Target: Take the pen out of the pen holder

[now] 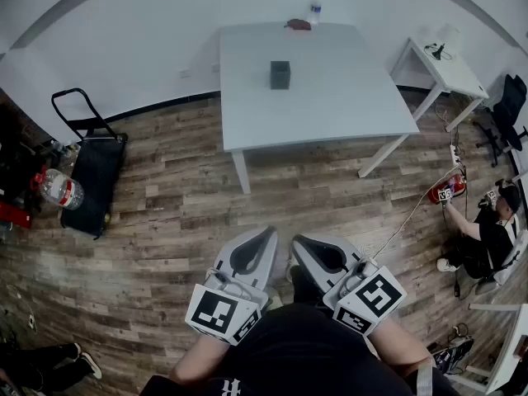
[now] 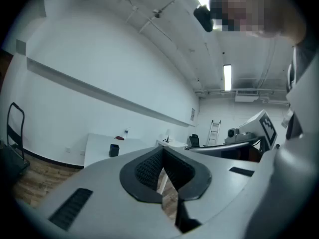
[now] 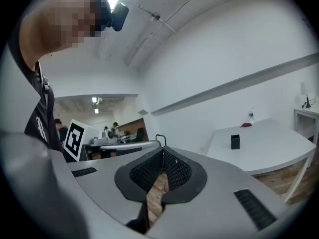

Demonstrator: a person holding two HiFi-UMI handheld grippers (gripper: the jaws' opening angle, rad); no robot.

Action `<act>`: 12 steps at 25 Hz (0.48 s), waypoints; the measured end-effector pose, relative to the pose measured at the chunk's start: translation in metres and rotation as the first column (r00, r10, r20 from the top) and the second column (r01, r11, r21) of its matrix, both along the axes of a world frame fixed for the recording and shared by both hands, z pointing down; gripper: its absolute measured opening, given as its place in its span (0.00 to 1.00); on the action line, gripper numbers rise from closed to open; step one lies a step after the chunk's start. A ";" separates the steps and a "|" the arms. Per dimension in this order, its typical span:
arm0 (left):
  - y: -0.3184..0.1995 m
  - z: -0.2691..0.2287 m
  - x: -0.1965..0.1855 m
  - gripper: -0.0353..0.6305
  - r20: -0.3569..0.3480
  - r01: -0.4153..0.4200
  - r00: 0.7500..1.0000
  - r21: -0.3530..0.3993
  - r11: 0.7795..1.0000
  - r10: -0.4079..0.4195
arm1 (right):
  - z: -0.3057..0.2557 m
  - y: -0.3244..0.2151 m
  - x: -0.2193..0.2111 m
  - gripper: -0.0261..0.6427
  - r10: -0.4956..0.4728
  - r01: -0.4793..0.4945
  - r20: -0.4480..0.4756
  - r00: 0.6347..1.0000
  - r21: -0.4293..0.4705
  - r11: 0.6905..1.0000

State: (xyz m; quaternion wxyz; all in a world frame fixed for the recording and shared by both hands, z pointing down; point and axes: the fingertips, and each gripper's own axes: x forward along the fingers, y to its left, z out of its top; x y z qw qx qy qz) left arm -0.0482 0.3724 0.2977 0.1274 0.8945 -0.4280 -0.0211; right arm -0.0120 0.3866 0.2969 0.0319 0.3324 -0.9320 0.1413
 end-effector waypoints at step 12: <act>-0.077 0.005 0.027 0.06 0.027 0.038 0.999 -0.033 0.999 -0.037 | 0.004 -0.086 0.030 0.06 -0.029 0.030 0.036 0.999 -0.033 0.999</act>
